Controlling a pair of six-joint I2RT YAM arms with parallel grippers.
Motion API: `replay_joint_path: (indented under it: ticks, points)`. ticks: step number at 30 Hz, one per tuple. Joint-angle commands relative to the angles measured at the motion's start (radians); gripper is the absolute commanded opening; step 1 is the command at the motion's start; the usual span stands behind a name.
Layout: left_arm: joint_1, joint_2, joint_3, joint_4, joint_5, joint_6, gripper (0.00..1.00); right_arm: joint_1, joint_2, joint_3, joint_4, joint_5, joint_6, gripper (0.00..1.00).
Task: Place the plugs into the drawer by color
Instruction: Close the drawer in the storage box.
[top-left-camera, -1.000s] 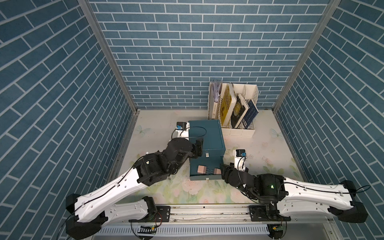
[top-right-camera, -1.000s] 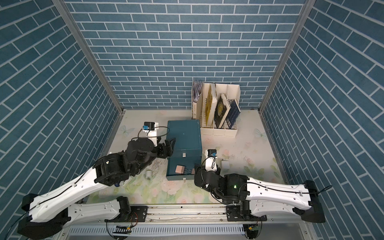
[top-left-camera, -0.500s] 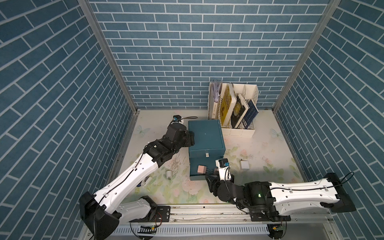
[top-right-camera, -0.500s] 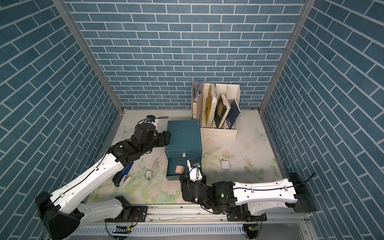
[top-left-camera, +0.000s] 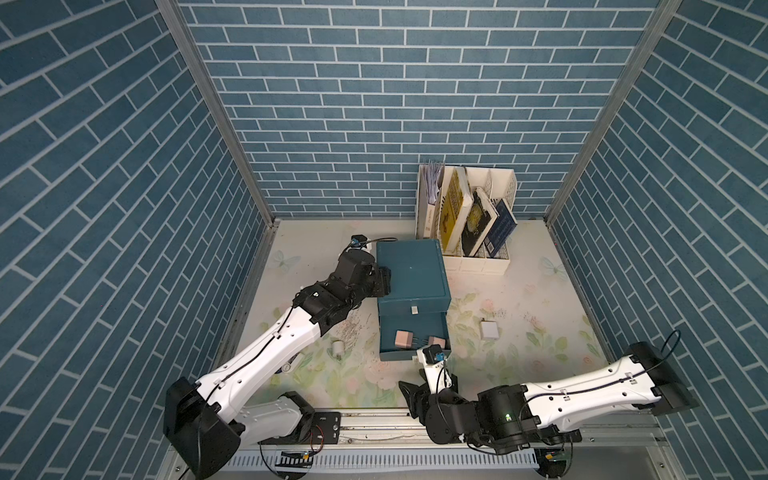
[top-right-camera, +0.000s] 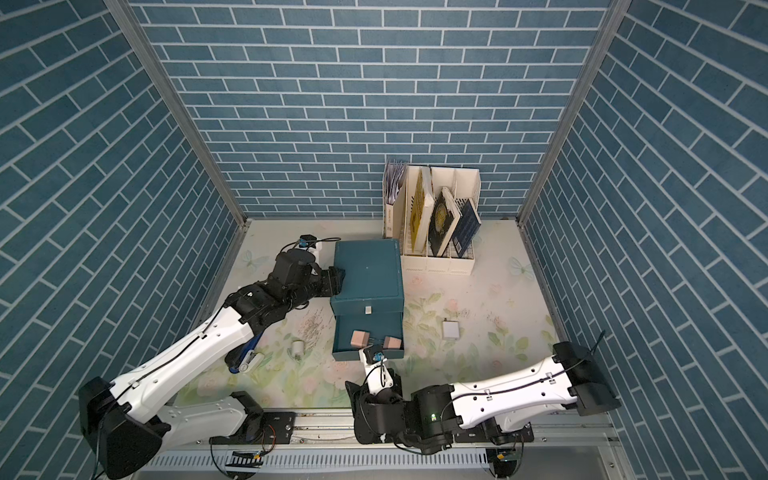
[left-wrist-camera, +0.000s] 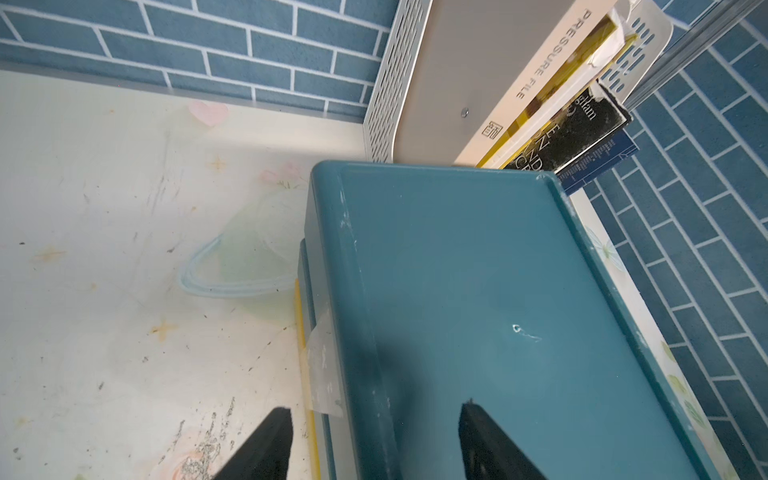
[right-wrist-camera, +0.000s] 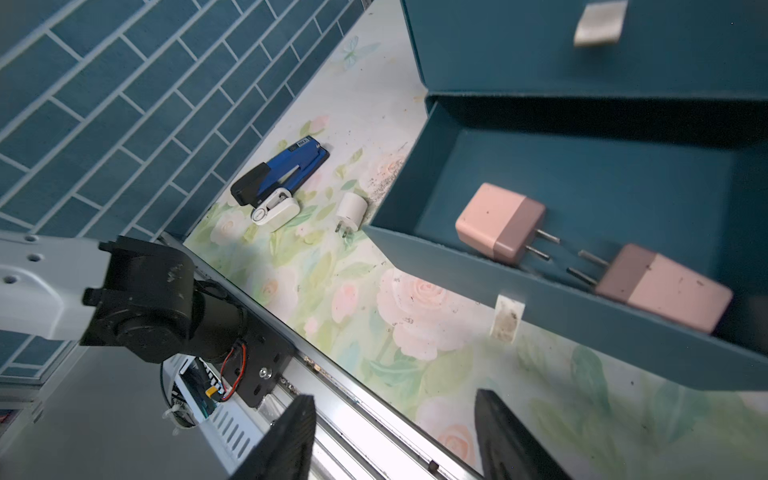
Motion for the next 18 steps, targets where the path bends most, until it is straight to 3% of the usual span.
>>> replay_joint_path:
  ticks: [1,7,18]
  points:
    - [0.008,0.003,-0.022,0.029,0.044,0.003,0.66,0.002,0.02,-0.022,0.002,0.01,0.098,0.65]
    - [0.008,-0.007,-0.067,0.045,0.083,-0.007,0.63,-0.079,0.062,-0.048,0.009,-0.056,0.16,0.67]
    - [0.008,-0.016,-0.105,0.043,0.069,0.004,0.6,-0.205,0.12,-0.042,0.074,-0.058,0.131,0.54]
